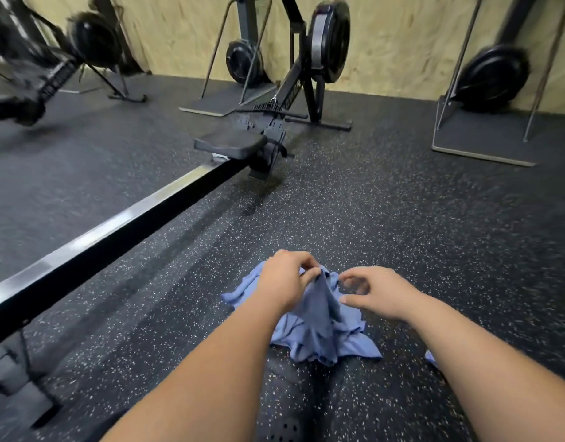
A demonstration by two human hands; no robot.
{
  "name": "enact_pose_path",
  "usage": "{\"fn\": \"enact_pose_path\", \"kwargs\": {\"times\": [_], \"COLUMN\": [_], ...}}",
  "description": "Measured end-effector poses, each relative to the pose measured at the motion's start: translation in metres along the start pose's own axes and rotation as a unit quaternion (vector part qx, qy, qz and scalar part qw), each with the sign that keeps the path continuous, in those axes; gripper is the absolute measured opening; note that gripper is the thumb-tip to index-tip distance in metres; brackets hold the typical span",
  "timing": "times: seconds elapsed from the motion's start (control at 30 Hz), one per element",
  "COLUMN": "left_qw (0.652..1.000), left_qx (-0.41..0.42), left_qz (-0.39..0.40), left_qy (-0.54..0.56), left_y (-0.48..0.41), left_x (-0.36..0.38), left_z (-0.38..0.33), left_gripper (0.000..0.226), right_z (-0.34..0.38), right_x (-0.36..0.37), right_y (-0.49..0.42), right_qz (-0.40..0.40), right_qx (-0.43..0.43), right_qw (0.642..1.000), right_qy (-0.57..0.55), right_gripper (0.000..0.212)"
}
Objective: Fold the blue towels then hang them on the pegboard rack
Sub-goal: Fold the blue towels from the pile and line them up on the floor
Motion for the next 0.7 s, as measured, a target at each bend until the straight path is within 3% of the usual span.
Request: {"fn": "enact_pose_path", "kwargs": {"times": [0.27,0.43,0.57,0.7], "left_qw": [0.992,0.99,0.985,0.98], "left_qx": [0.105,0.093,0.112,0.107], "left_qz": [0.012,0.038,0.096,0.085], "left_qy": [0.07,0.1,0.089,0.148], "left_y": [0.046,0.073,0.093,0.098], "left_x": [-0.045,-0.058,-0.045,-0.039], "left_z": [-0.105,-0.118,-0.137,-0.157], "left_gripper": [0.01,0.01,0.006,0.006], "right_z": [0.053,0.056,0.055,0.041], "right_x": [-0.051,-0.081,-0.11,-0.122], "right_y": [0.08,0.126,0.166,0.195], "right_qz": [-0.172,-0.215,-0.255,-0.262], "right_qx": [-0.001,-0.007,-0.021,-0.009], "right_qw": [0.984,0.972,0.96,0.959], "right_qy": [-0.044,-0.088,-0.109,-0.111], "right_gripper": [0.02,0.007,0.01,0.012]}}
Point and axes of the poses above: each hand's wrist, its own y-axis away from the middle knuckle, its own x-axis out of the palm, z = x × y, the point moved 10 cm from there along -y, towards the middle knuckle, and after that the axes turned 1 degree about z, right-handed, at the moved point
